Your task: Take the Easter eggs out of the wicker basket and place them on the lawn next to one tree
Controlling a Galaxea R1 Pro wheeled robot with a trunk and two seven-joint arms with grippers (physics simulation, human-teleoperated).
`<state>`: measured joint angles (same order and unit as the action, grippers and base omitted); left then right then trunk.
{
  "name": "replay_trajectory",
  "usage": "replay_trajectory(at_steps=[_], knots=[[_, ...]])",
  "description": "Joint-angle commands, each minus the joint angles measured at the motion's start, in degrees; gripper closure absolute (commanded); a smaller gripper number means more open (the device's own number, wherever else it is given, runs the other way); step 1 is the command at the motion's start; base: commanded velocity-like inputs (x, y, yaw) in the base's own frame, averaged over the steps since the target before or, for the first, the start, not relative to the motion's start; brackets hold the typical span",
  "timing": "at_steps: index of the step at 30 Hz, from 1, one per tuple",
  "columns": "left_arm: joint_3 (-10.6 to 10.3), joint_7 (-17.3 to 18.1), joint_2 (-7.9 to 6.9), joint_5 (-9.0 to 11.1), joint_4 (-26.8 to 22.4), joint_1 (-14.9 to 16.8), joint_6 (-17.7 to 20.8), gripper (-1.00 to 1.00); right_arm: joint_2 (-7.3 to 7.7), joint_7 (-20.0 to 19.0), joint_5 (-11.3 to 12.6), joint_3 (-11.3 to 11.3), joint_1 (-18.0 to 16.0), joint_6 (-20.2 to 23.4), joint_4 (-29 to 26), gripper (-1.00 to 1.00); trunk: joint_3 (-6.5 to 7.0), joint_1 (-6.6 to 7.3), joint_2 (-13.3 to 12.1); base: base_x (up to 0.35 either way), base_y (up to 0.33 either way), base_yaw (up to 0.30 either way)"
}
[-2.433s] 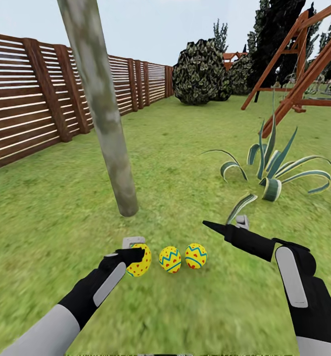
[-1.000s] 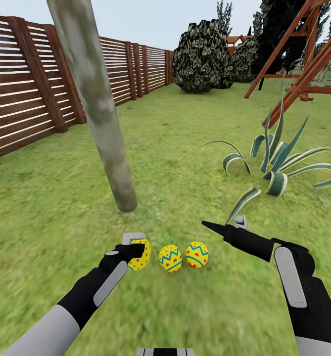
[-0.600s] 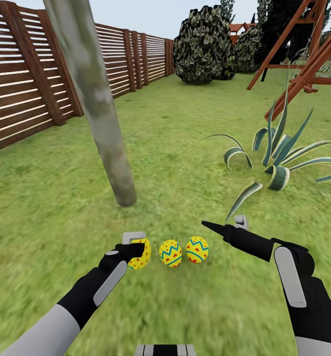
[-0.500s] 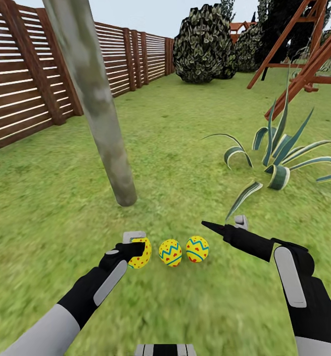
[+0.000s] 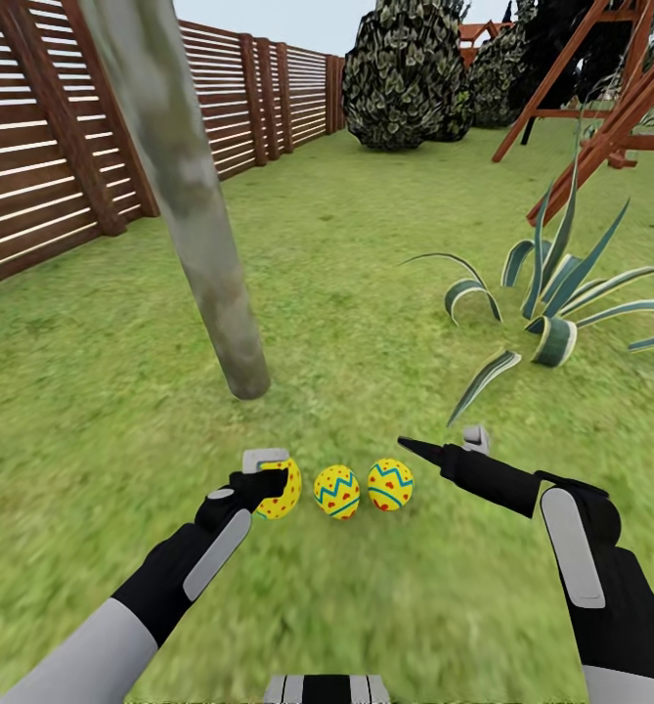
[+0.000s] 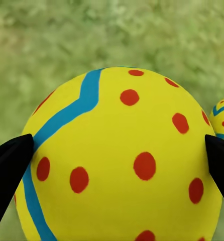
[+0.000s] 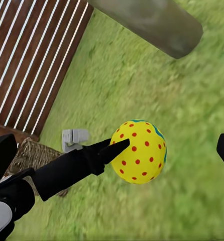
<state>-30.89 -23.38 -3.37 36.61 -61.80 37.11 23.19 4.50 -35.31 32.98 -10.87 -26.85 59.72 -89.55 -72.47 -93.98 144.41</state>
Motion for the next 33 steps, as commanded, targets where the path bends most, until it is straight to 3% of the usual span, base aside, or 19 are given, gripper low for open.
replay_trajectory(at_steps=[1, 11, 18, 33], knots=[[-0.2, -0.6, -0.10, 0.6, -0.1, 0.1, -0.1, 1.00, -0.01, -0.4, -0.3, 0.0, 0.0, 0.3, 0.0, -1.00, -0.27, -0.01, 0.0, 0.000, 0.000, 0.000], [-0.1, -0.7, -0.24, 0.3, -1.1, 0.0, -0.3, 1.00, -0.09, -0.4, -0.3, 0.1, 0.0, 0.3, 0.0, -1.00, -2.49, -0.27, 0.2, 0.000, 0.000, 0.000], [-0.2, -0.6, -0.32, 0.2, -1.2, -0.1, -2.8, 1.00, -0.08, -0.4, -0.3, 0.1, 0.0, 0.3, 0.0, -1.00, -4.04, -0.45, 0.3, 0.000, 0.000, 0.000], [-0.1, -0.7, -0.26, 0.2, -1.4, -0.1, -2.8, 1.00, -0.04, -0.4, -0.3, 0.1, 0.0, 0.3, 0.0, -1.00, -4.04, -0.45, 0.3, 0.049, 0.028, 0.000]])
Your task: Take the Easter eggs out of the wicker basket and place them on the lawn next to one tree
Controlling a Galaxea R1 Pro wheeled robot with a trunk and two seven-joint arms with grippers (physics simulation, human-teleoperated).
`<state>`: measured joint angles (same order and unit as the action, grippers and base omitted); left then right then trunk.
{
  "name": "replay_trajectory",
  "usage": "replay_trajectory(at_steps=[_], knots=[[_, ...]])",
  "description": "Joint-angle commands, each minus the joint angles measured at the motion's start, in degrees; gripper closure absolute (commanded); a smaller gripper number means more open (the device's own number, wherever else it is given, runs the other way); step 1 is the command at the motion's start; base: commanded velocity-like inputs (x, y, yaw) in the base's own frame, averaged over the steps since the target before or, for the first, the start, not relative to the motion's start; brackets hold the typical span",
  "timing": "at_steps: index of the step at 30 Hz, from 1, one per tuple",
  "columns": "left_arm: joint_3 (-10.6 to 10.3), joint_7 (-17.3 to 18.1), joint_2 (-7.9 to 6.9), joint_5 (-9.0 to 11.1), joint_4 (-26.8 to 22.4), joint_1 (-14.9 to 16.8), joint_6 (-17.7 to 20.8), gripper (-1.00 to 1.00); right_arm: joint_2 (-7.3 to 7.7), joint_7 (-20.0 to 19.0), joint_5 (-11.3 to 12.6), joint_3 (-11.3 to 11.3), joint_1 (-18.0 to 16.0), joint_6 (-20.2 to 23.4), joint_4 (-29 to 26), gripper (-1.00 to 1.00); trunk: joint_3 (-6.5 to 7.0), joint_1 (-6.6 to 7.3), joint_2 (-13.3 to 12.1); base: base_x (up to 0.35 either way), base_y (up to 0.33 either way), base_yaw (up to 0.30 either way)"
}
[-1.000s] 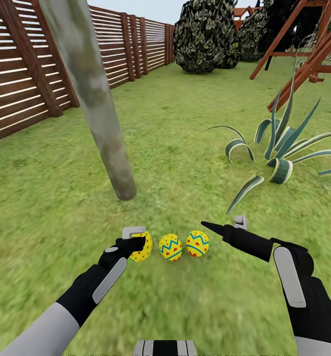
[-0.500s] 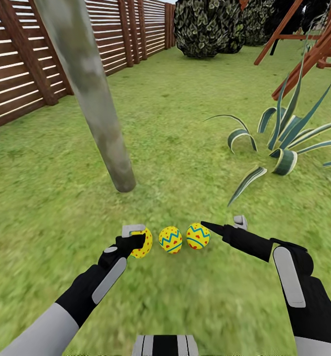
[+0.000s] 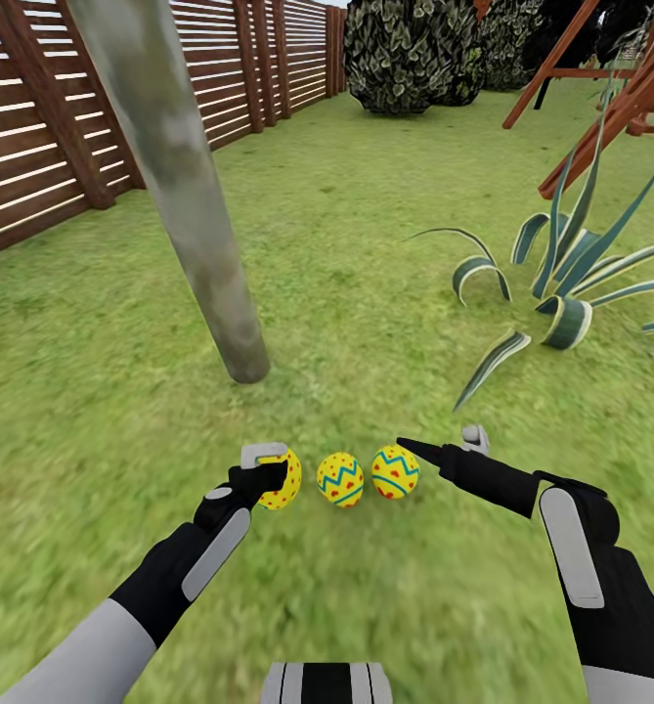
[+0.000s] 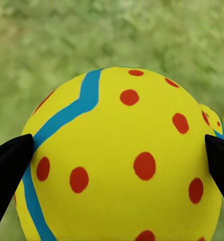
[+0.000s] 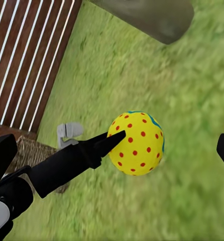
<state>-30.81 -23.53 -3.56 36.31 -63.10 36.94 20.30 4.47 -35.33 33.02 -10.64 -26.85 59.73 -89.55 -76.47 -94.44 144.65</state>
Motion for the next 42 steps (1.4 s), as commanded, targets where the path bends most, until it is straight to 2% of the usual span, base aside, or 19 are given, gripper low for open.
replay_trajectory(at_steps=[1, 15, 18, 21, 27, 31, 42], knots=[[-0.2, -0.5, -0.06, 0.5, -0.1, 0.1, 0.1, 1.00, -0.03, -0.4, -0.3, -0.1, 0.0, 0.3, 0.0, -1.00, -0.04, 0.01, 0.0, 0.111, 0.028, 0.000], [-0.5, -0.5, -0.07, 0.5, -0.3, 0.0, 0.0, 1.00, -0.07, -0.4, -0.3, 0.3, 0.0, 0.3, 0.0, -1.00, -0.04, 0.01, 0.0, 0.060, 0.017, 0.000], [-0.4, -0.5, -0.05, 0.5, -0.3, 0.0, 0.0, 1.00, -0.07, -0.4, -0.3, 0.3, 0.0, 0.3, 0.0, -1.00, -0.71, -0.07, 0.1, 0.000, 0.000, 0.000], [-0.4, -0.5, -0.05, 0.5, -0.3, 0.0, 0.0, 1.00, -0.06, -0.4, -0.3, 0.4, 0.0, 0.3, -0.1, -1.00, -0.71, -0.07, 0.1, 0.000, 0.000, 0.000], [-0.5, -0.5, 0.03, 0.5, -0.2, 0.0, 0.0, 1.00, -0.06, -0.4, -0.3, 0.4, 0.0, 0.3, -0.1, -1.00, -2.04, -0.23, 0.1, 0.000, 0.000, 0.000], [-0.5, -0.5, 0.04, 0.5, -0.3, 0.0, 0.0, 1.00, -0.06, -0.4, -0.3, 0.4, 0.0, 0.3, -0.1, -1.00, -2.04, -0.23, 0.1, 0.000, 0.000, 0.000], [-0.5, -0.5, 0.04, 0.5, -0.3, 0.0, 0.0, 1.00, -0.07, -0.4, -0.3, 0.4, 0.0, 0.3, -0.1, -1.00, -4.47, -0.51, 0.3, 0.000, 0.000, 0.000]])
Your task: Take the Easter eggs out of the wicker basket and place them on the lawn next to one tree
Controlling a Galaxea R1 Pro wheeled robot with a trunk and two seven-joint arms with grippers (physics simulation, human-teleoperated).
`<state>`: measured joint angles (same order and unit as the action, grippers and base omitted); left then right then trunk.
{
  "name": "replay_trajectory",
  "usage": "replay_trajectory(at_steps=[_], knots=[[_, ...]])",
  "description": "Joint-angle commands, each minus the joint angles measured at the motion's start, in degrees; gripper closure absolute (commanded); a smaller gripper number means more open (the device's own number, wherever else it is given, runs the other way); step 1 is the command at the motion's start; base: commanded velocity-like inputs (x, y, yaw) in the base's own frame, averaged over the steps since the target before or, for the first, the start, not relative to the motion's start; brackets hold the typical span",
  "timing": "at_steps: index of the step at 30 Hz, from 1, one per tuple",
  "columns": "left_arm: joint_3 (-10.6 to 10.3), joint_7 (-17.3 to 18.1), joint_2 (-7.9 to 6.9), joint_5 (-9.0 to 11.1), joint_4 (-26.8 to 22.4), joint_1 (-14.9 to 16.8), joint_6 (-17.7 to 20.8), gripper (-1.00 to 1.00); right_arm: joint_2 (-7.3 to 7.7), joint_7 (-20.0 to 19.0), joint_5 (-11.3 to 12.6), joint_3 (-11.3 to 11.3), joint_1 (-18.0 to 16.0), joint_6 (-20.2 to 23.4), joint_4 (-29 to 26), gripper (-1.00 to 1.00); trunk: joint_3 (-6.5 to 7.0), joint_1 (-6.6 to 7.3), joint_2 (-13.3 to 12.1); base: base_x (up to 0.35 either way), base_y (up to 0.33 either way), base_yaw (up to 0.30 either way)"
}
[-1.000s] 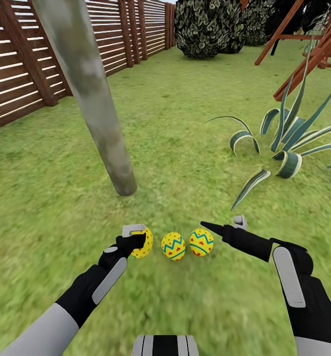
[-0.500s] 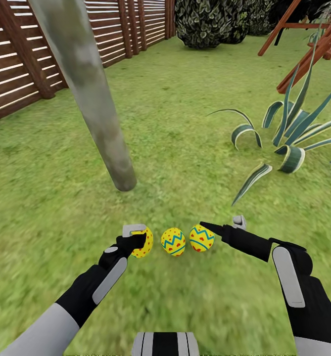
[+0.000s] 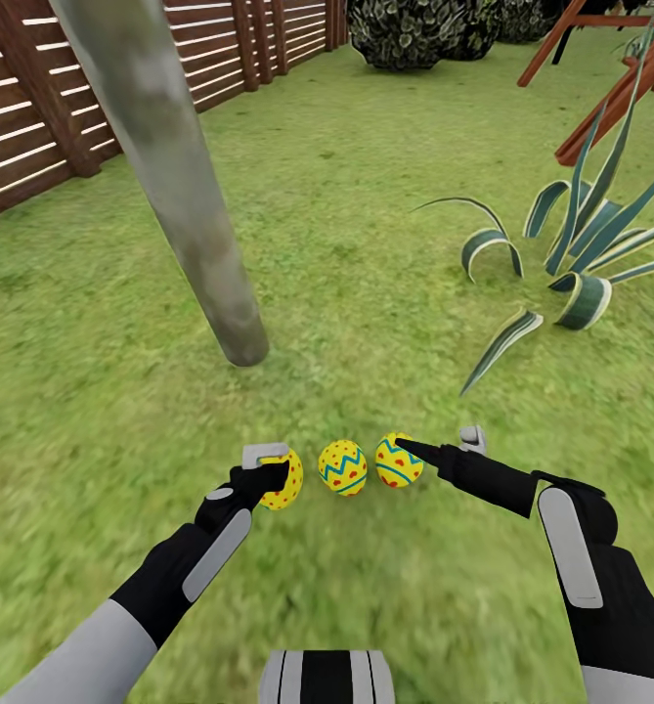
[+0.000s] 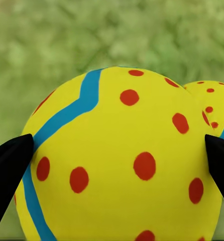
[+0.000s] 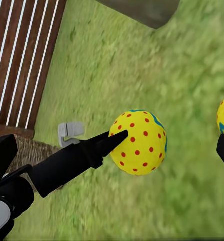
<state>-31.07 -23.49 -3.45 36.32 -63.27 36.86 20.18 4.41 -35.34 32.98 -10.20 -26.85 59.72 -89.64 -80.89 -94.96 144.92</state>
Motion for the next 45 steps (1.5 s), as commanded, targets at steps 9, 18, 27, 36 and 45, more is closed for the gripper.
replay_trajectory(at_steps=[9, 18, 27, 36, 45], knots=[[-0.3, -0.6, 0.01, 0.5, -0.1, 0.1, 0.0, 1.00, -0.02, -0.4, -0.3, -0.1, 0.0, 0.3, 0.0, -1.00, -1.38, -0.14, 0.1, 0.000, 0.000, 0.000], [-0.3, -0.6, -0.02, 0.5, -1.2, 0.0, -0.1, 1.00, -0.02, -0.3, -0.3, 0.0, 0.0, 0.3, 0.0, -1.00, -2.48, -0.27, 0.2, 0.000, 0.000, 0.000], [-0.2, -0.6, -0.07, 0.5, -2.0, 0.0, -0.1, 1.00, -0.02, -0.3, -0.3, 0.7, 0.0, 0.3, 0.0, -1.00, -4.48, -0.50, 0.3, 0.000, 0.000, 0.000], [-0.1, -0.6, -0.03, 0.5, -2.0, 0.0, 0.0, 1.00, -0.02, -0.3, -0.3, 0.8, 0.0, 0.3, 0.0, -1.00, -4.48, -0.50, 0.3, 0.031, 0.012, 0.000], [-0.1, -0.6, 0.02, 0.5, -2.0, 0.0, 0.0, 1.00, -0.02, -0.3, -0.3, 0.8, 0.0, 0.3, 0.0, -1.00, -4.48, -0.50, 0.3, 0.257, 0.101, 0.000]])
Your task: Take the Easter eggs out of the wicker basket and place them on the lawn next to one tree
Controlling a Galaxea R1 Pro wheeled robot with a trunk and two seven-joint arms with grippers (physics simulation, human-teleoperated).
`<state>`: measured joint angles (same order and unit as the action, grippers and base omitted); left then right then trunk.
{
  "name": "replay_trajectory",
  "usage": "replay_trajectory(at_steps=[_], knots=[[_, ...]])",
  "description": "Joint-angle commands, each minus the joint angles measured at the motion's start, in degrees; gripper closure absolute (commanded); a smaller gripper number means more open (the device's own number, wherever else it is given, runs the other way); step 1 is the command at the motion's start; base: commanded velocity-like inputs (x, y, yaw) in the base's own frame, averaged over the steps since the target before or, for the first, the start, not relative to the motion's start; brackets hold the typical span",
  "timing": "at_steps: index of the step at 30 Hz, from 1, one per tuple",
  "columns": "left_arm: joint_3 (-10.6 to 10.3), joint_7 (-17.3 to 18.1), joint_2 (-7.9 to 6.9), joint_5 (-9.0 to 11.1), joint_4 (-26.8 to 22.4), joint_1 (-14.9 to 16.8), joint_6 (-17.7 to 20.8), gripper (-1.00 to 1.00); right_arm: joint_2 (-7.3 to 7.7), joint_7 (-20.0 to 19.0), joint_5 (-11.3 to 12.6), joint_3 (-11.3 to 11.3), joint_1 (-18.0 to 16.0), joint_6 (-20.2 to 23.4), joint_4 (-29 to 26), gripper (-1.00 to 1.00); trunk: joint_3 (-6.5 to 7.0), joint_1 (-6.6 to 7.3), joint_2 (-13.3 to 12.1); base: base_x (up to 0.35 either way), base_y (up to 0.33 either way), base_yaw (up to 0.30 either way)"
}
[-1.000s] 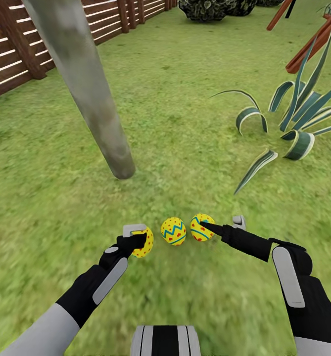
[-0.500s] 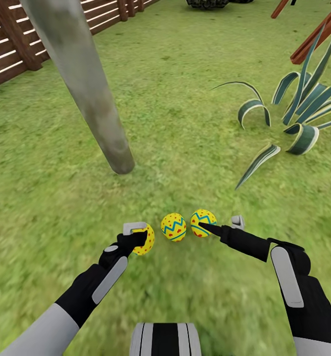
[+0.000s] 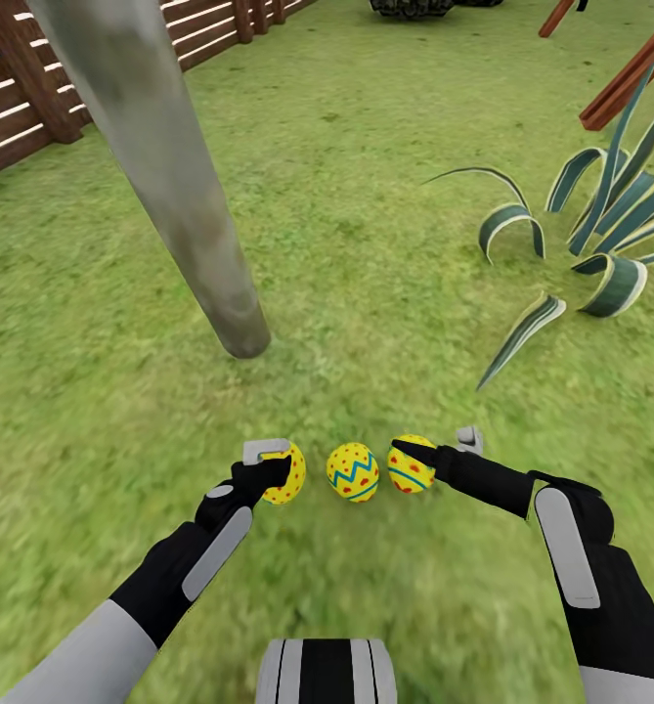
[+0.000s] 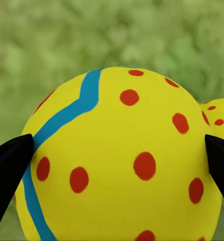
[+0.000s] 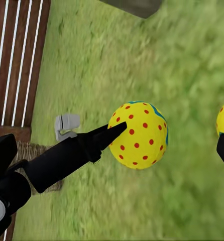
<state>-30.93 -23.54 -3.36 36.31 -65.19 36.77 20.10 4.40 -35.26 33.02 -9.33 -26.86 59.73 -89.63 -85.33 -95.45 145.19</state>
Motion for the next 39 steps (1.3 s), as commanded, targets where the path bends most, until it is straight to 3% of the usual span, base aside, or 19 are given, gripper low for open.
replay_trajectory(at_steps=[1, 11, 17, 21, 22, 26, 28, 32, 39], knots=[[-0.3, -0.5, -0.07, 0.5, -0.1, 0.1, 0.0, 1.00, -0.01, -0.4, -0.3, -0.1, 0.0, 0.3, 0.0, -1.00, -0.04, -0.01, 0.0, 0.140, 0.056, 0.000], [-0.5, -0.5, -0.07, 0.5, -0.1, 0.1, 0.0, 1.00, -0.01, -0.4, -0.3, -0.1, 0.0, 0.3, 0.0, -1.00, -0.04, -0.01, 0.0, 0.025, 0.010, 0.000], [-0.5, -0.5, 0.01, 0.5, 0.0, 0.1, 0.0, 1.00, -0.01, -0.4, -0.3, -0.1, 0.0, 0.3, 0.0, -1.00, -1.37, -0.17, 0.1, 0.000, 0.000, 0.000], [-0.5, -0.5, 0.02, 0.5, -0.1, 0.0, 0.0, 1.00, 0.14, -1.2, -0.1, -0.2, 0.0, 0.3, -0.4, -1.00, -1.37, -0.17, 0.1, 0.000, 0.000, 0.000], [-0.5, -0.5, 0.02, 0.5, -0.1, 0.0, 0.0, 1.00, 0.21, -2.4, 0.2, -0.2, 0.0, 0.3, -0.7, -1.00, -1.37, -0.17, 0.1, 0.000, 0.000, 0.000], [-0.5, -0.5, 0.02, 0.5, -0.1, 0.0, 0.0, 1.00, 0.85, -20.1, 0.0, -0.7, 0.9, 0.3, -1.1, -1.00, -1.37, -0.17, 0.1, 0.000, 0.000, 0.000], [-0.5, -0.5, 0.02, 0.5, -0.1, 0.0, 0.0, 1.00, 0.96, -25.2, -0.2, -1.0, 1.8, 0.3, -1.2, -1.00, -1.37, -0.17, 0.1, 0.000, 0.000, 0.000], [-0.5, -0.5, 0.02, 0.5, -0.1, 0.0, 0.0, 1.00, 0.96, -28.3, -0.2, -1.2, 2.4, 0.3, -1.2, -1.00, -1.37, -0.17, 0.1, 0.000, 0.000, 0.000], [-0.5, -0.5, 0.02, 0.5, -0.1, 0.0, 0.0, 1.00, 0.92, -28.7, -0.2, -1.2, 2.5, 0.3, -1.2, -1.00, -2.03, -0.25, 0.1, 0.000, 0.000, 0.000]])
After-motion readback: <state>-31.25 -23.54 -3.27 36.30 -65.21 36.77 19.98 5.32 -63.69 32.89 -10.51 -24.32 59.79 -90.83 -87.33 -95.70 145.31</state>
